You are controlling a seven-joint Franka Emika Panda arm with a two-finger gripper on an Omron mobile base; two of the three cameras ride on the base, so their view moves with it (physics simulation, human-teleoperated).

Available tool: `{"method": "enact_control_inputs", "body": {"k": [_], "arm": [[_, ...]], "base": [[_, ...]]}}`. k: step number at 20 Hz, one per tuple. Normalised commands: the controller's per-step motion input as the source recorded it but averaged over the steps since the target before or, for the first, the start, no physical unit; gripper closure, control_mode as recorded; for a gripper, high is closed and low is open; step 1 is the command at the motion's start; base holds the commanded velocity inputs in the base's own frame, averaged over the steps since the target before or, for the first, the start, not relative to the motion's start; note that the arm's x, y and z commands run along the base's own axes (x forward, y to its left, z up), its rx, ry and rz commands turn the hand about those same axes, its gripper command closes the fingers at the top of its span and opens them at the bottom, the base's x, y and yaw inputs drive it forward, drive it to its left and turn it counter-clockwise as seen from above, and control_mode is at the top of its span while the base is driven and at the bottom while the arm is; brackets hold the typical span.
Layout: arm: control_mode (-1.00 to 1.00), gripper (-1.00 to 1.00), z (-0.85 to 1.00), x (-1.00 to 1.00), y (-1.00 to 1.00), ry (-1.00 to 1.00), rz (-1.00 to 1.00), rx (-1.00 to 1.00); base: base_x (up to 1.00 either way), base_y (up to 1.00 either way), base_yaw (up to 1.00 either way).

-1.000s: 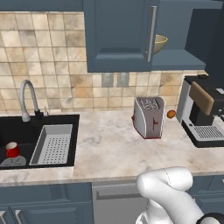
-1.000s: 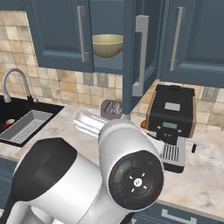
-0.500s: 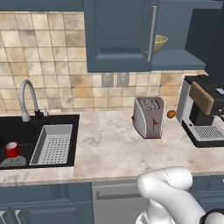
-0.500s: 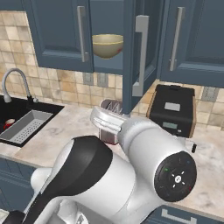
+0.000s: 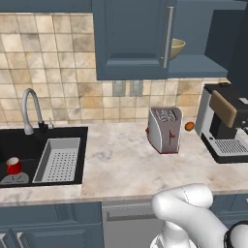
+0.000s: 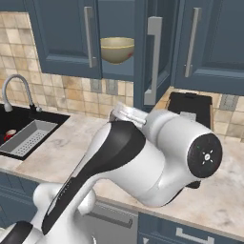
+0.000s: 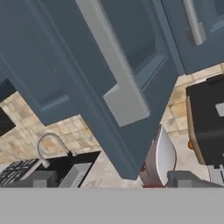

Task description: Pick the mug and place it in the sink. Pick the bowl and place it in the open cabinet and then close the cabinet.

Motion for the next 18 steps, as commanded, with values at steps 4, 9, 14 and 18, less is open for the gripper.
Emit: {"method": "enact_control_inputs", "body": {"k": [4, 9, 14, 18], "arm": [[-1.0, -1.0, 0.0, 0.47, -0.18, -0.02, 0.07, 0.01], [-1.0, -1.0, 0.0, 0.35, -0.34, -0.02, 0.09, 0.04], [-1.0, -1.0, 0.0, 0.29, -0.34, -0.02, 0.11, 0.04], [-1.0, -1.0, 0.0, 0.3, -0.16, -0.01, 0.09, 0.02]], "base": [[0.0, 0.0, 0.0], [0.0, 0.0, 0.0], [0.0, 0.0, 0.0], [0.0, 0.0, 0.0]]}}
